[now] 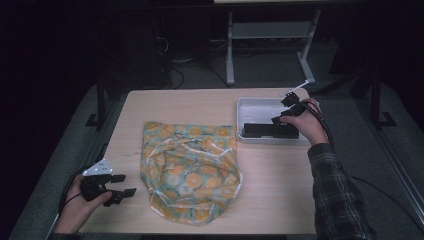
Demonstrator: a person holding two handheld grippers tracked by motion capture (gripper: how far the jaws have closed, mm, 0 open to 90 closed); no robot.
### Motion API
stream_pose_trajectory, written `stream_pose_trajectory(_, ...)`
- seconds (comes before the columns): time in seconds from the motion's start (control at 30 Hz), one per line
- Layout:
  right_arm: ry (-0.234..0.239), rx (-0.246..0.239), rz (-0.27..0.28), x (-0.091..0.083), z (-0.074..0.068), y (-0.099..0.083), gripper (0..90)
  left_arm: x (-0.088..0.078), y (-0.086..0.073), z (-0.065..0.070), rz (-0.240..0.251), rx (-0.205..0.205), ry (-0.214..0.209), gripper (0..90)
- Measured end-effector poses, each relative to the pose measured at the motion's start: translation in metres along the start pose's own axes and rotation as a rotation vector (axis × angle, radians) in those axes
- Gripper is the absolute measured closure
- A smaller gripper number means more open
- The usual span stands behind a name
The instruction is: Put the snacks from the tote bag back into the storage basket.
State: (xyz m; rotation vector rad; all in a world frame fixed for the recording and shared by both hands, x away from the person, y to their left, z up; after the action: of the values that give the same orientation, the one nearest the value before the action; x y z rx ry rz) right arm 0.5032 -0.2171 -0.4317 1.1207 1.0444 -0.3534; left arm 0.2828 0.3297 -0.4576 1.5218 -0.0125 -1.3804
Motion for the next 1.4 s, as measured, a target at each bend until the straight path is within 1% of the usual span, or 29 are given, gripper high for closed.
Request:
stream_pose_trajectory(0.07, 0.001, -0.005, 0.011, -0.005, -0.004, 0.001, 38.5, 0.0, 0.0, 0.0, 0.002, 0.0, -0.001, 27.2)
stream_pose_trajectory(0.13, 0.005, 0.007, 0.012, -0.008, -0.007, 0.001, 36.8, 0.0, 0.001, 0.0, 0.005, -0.003, -0.001, 27.2)
stream_pose_trajectory(0.2, 0.009, -0.01, 0.014, -0.011, -0.011, 0.0, 35.4, 0.0, 0.001, -0.001, 0.006, -0.004, -0.002, 27.1)
stream_pose_trajectory(0.23, 0.007, -0.008, 0.008, -0.012, -0.013, 0.0, 34.9, 0.001, 0.001, 0.0, 0.015, -0.013, -0.002, 27.1)
stream_pose_trajectory(0.27, 0.005, -0.012, 0.024, -0.013, -0.015, -0.001, 35.7, 0.001, 0.001, 0.0, 0.012, -0.01, -0.002, 27.0)
stream_pose_trajectory(0.3, 0.006, -0.004, 0.034, -0.015, -0.016, -0.002, 35.1, 0.001, 0.001, 0.0, 0.007, -0.005, -0.003, 27.0)
stream_pose_trajectory(0.33, 0.013, 0.006, 0.06, -0.018, -0.018, -0.002, 35.2, 0.001, 0.001, 0.001, 0.015, -0.014, -0.004, 27.0)
stream_pose_trajectory(0.37, 0.018, 0.019, 0.073, -0.019, -0.018, -0.004, 34.4, 0.001, 0.001, 0.001, 0.012, -0.011, -0.003, 27.0)
stream_pose_trajectory(0.43, 0.023, 0.034, 0.077, -0.02, -0.02, -0.008, 32.5, 0.001, 0.001, 0.001, 0.011, -0.01, -0.003, 27.0)
stream_pose_trajectory(0.53, 0.025, 0.032, 0.073, -0.02, -0.023, -0.017, 30.1, 0.001, 0.001, 0.001, 0.001, -0.002, -0.006, 27.0)
stream_pose_trajectory(0.63, 0.03, 0.04, 0.079, -0.022, -0.027, -0.024, 29.4, 0.002, 0.002, 0.001, -0.001, -0.002, -0.006, 27.0)
stream_pose_trajectory(0.7, 0.031, 0.035, 0.081, -0.024, -0.03, -0.028, 28.9, 0.003, 0.002, 0.002, 0.0, -0.001, -0.006, 27.0)
stream_pose_trajectory(0.8, 0.043, 0.017, 0.104, -0.029, -0.036, -0.035, 28.3, 0.003, 0.002, 0.002, 0.0, -0.001, -0.005, 27.0)
stream_pose_trajectory(0.93, 0.06, 0.001, 0.115, -0.036, -0.045, -0.044, 28.0, 0.003, 0.002, 0.002, -0.004, 0.002, -0.005, 27.0)
stream_pose_trajectory(0.97, 0.067, 0.003, 0.113, -0.037, -0.047, -0.047, 27.7, 0.003, 0.002, 0.002, -0.004, 0.001, -0.006, 27.0)
stream_pose_trajectory(1.07, 0.067, -0.021, 0.113, -0.04, -0.053, -0.054, 27.4, 0.003, 0.002, 0.002, -0.007, 0.003, -0.006, 27.0)
stream_pose_trajectory(1.17, 0.085, -0.017, 0.117, -0.042, -0.057, -0.059, 27.1, 0.002, 0.002, 0.002, -0.006, 0.003, -0.007, 27.0)
stream_pose_trajectory(1.27, 0.089, -0.025, 0.123, -0.046, -0.062, -0.066, 27.2, 0.003, 0.001, 0.003, -0.009, 0.001, -0.01, 26.9)
stream_pose_trajectory(1.4, 0.088, -0.043, 0.112, -0.049, -0.069, -0.076, 27.1, 0.003, 0.001, 0.003, -0.012, 0.003, -0.012, 26.7)
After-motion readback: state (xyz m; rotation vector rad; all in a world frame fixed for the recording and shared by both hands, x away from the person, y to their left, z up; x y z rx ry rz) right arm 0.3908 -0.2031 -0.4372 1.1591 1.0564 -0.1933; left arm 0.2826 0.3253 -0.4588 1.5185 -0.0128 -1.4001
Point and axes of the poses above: each handheld gripper's, and its own axes: x roughly forward along the jaws, y roughly out of its top, z roughly to its right, the point moved 5 cm from there along x, roughly forward along the jaws, and after that the axes turned 6 degrees about -y, right-handed, at the moved point
